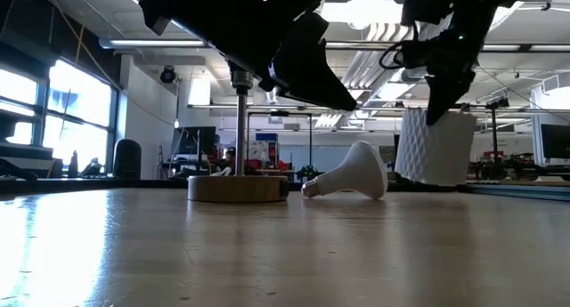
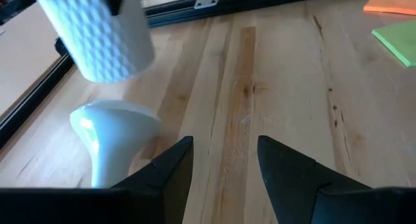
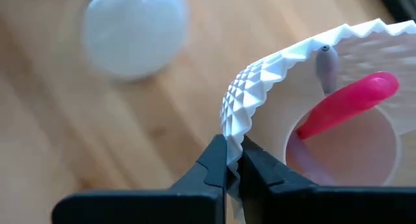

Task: Screw lightbulb
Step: Move the desk organizer to the top right of the table, then insert the lightbulb into the lamp

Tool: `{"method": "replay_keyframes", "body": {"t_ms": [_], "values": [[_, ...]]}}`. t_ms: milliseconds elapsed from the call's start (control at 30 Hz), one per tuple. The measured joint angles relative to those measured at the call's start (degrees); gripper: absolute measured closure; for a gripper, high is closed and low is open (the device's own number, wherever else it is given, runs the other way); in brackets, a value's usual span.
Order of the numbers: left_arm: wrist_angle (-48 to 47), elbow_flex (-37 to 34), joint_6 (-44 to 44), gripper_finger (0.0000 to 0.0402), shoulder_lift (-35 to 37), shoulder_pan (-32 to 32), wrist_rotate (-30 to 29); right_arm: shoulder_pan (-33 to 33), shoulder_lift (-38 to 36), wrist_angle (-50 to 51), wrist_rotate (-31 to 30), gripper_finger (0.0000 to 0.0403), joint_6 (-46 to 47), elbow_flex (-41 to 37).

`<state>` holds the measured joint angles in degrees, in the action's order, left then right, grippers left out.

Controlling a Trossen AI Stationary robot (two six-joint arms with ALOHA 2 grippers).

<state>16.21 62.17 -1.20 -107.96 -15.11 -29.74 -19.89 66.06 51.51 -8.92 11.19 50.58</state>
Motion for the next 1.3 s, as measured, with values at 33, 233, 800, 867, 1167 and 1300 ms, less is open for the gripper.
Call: {"method": "replay_keyframes", "body": {"t_ms": [33,233,800,867,1167,1300], "values": [[0.00,0.00,0.03,0.0236,0.00,0.00,0.00,-2.49,0.00,-0.78,0.82,0.0394,-1.41,0.00],[0.02,0.00,0.23,0.0236,0.00,0.04,0.00,-13.98,2.27,-2.85,6.12,0.0394,-5.61,0.03],[0.09,0.00,1.60,0.0236,0.00,0.04,0.26,-18.02,5.17,-3.90,5.76,0.0257,-3.55,0.01],[0.09,0.00,1.65,0.0236,0.00,0.04,0.62,-18.02,2.93,-3.81,5.85,0.0229,-2.32,0.07],[0.95,-0.02,4.58,0.0236,0.00,0.84,0.77,-8.01,-10.58,-6.05,0.44,0.0200,2.34,1.52],[0.53,-0.02,7.48,0.0235,0.00,3.20,2.11,6.48,-15.35,-12.61,-3.87,0.0205,9.15,-3.53]]}}
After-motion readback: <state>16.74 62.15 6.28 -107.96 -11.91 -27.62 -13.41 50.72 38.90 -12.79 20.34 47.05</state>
